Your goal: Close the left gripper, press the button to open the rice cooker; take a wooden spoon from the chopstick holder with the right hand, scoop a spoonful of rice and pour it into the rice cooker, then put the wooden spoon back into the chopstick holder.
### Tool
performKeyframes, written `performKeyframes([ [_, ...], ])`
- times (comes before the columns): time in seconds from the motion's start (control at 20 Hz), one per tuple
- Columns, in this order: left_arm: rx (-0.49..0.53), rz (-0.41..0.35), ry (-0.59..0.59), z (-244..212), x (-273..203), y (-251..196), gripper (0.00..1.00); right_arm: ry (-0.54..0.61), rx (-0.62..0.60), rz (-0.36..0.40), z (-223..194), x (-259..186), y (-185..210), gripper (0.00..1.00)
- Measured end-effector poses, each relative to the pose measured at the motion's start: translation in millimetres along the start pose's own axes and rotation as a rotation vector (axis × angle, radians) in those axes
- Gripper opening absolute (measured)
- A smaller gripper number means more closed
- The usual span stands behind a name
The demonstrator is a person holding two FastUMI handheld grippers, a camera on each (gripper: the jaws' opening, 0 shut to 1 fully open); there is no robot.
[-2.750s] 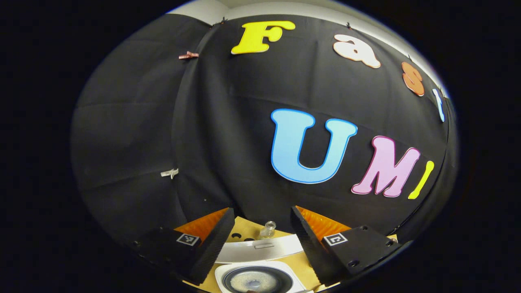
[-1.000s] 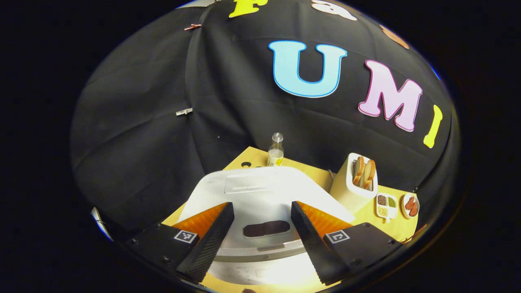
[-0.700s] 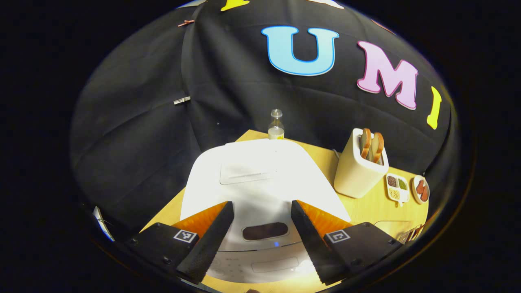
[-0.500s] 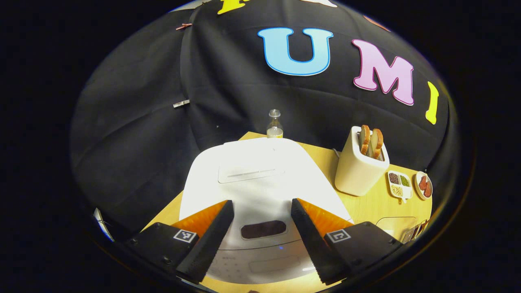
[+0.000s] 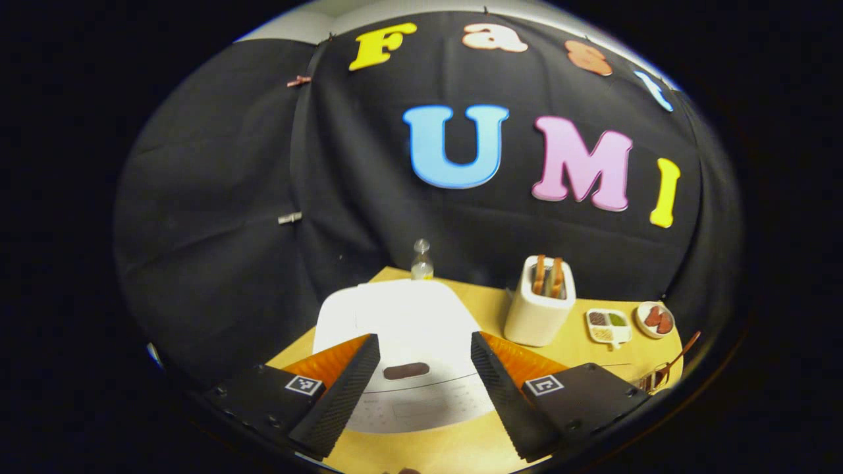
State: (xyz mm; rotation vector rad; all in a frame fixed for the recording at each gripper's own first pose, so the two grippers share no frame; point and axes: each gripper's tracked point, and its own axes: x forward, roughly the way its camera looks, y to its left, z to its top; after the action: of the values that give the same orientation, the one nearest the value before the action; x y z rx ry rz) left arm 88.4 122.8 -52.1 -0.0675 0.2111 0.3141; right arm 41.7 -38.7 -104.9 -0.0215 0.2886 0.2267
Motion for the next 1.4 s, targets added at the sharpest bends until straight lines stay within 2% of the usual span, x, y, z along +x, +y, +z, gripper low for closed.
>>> performKeyframes([
  [0.2,-0.005,-0.129,-0.123,43.8,-80.7,-19.8,0.96,-0.099,-0.022,-0.05,47.3,-25.9,18.4,0.98],
  [0.3,-0.046,-0.202,-0.158,55.2,-116.7,-25.1,0.96,-0.161,-0.034,-0.078,69.7,-48.4,31.0,0.99],
  [0.45,-0.035,-0.245,-0.2,59.2,-160.0,-17.5,0.96,-0.187,-0.008,-0.109,74.4,-83.5,44.4,0.99],
  [0.6,-0.009,-0.27,-0.205,40.0,-194.0,-18.2,0.95,-0.214,-0.008,-0.195,68.1,-119.0,36.4,0.98],
  [0.7,-0.02,-0.306,-0.185,23.8,-208.2,-23.1,0.95,-0.225,-0.002,-0.242,63.3,-134.0,30.3,0.98],
  [0.8,-0.015,-0.324,-0.174,15.4,-212.5,-22.1,0.95,-0.232,0.027,-0.257,62.1,-142.4,29.8,0.98],
  [1.0,-0.011,-0.339,-0.156,8.0,-216.2,-17.3,0.95,-0.228,0.062,-0.258,60.5,-147.3,33.3,0.98],
  [1.2,0.083,-0.311,-0.168,5.2,-214.4,-10.1,0.95,-0.242,0.067,-0.254,58.8,-150.8,38.1,0.98],
  [1.4,0.1,-0.322,-0.164,5.1,-213.5,-18.4,0.95,-0.221,0.102,-0.242,51.3,-149.5,41.2,0.98],
])
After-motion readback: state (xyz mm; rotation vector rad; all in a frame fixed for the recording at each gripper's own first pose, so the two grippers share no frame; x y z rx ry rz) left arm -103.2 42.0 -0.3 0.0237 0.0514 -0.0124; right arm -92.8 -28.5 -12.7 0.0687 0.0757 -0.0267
